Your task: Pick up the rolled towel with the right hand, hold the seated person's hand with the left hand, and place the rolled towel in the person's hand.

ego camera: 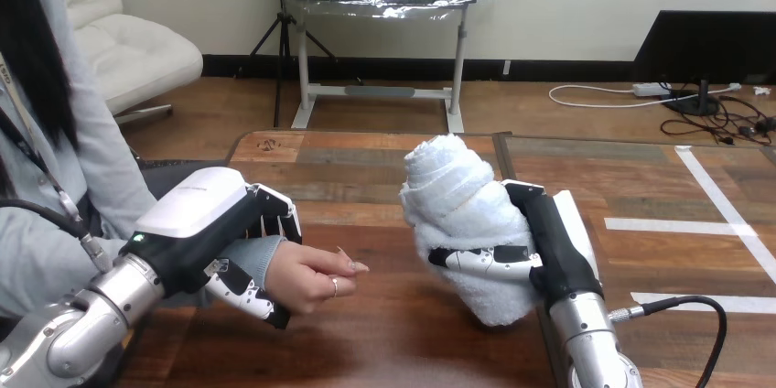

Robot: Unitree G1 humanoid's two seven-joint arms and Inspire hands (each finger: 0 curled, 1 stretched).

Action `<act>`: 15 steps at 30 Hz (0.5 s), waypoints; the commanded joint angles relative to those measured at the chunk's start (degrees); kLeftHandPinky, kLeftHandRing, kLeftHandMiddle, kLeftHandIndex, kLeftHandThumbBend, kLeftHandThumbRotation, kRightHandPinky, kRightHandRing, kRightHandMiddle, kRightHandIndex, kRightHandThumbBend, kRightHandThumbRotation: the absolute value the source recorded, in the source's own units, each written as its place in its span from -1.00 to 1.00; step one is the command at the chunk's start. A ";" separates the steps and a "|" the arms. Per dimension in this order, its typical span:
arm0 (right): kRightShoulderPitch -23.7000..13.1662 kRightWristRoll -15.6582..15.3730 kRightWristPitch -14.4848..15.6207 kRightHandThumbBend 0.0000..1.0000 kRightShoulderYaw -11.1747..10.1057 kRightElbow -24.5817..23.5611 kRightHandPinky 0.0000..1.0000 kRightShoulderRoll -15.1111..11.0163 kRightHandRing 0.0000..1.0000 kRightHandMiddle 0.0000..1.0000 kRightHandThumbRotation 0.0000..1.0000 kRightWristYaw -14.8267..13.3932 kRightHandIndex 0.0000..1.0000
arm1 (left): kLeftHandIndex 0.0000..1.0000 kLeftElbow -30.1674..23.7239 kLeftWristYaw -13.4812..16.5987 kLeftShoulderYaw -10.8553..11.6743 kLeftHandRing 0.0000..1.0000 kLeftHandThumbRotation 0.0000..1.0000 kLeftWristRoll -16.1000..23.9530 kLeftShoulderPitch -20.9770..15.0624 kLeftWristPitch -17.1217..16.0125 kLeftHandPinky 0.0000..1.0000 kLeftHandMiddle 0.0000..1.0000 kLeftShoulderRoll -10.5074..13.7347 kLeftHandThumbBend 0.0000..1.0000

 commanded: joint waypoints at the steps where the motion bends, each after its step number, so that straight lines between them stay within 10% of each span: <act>1: -4.78 0.69 -2.27 0.74 -0.17 -2.84 -0.49 0.14 -0.42 -0.23 -0.90 0.11 -0.14 | -0.20 -4.85 1.18 3.34 -0.34 -1.00 -2.98 -3.35 -1.44 -0.44 -0.24 -0.05 1.00; 15: -4.76 0.68 -2.32 0.74 -0.16 -2.93 -0.50 0.29 -0.42 -0.24 -0.89 0.32 -0.14 | -0.20 -4.88 1.02 3.69 -0.34 -1.00 -3.00 -3.22 -1.38 -0.44 -0.24 -0.38 1.00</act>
